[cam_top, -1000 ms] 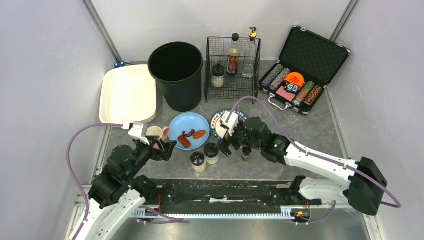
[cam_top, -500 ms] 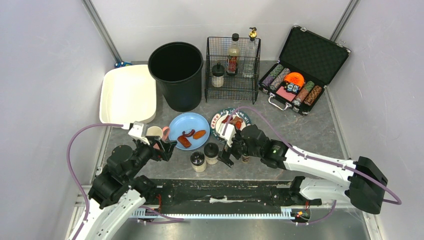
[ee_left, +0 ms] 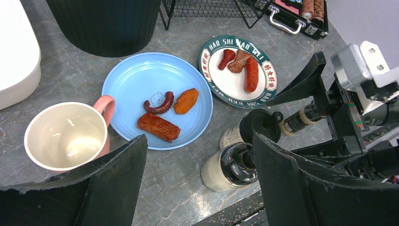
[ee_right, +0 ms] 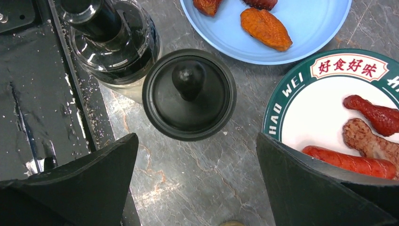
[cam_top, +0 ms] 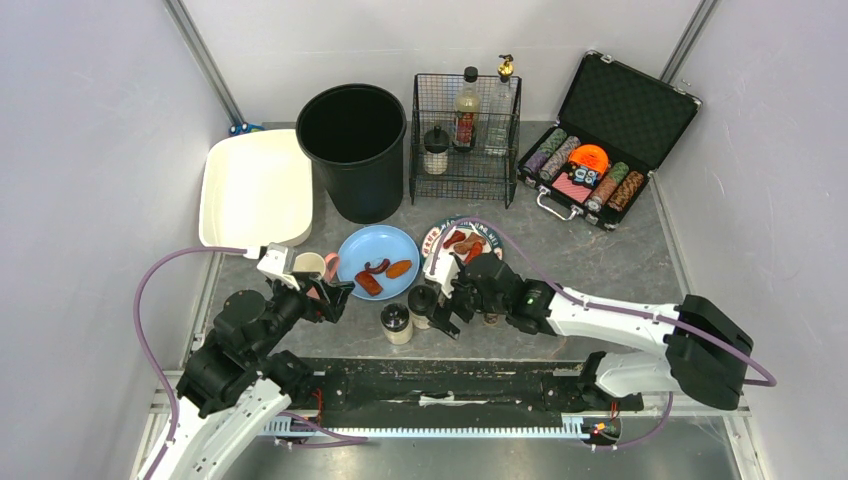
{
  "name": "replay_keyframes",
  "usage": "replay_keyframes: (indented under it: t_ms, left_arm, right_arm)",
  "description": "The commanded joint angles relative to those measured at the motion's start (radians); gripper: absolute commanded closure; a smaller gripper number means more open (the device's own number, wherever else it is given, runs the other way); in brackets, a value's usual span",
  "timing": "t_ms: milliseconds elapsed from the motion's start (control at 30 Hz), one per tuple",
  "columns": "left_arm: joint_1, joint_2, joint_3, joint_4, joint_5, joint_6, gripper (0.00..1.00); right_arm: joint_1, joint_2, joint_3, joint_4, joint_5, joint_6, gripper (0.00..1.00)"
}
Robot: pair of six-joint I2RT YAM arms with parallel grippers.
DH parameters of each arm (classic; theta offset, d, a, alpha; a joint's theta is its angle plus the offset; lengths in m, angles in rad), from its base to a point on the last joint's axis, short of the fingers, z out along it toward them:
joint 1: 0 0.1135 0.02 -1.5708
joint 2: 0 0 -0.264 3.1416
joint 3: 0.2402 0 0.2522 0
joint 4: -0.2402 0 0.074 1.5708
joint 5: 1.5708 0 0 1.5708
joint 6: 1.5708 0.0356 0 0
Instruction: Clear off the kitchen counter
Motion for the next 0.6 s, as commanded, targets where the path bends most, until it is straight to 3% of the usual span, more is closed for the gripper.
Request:
replay_keyframes:
  t_ms: [0, 567]
  left_arm:
    - [-0.007, -0.01, -0.001, 0.026, 0.013, 0.043, 0.12]
    - [-0.013, -0.009, -0.001, 0.026, 0.013, 0.042, 0.12]
  right_arm:
    - [0.01, 0.032, 0.059, 0.068, -0.014, 0.015, 0.02]
    - [0.017, 0.147, 0.161, 0.098, 0.003, 0.055, 0.02]
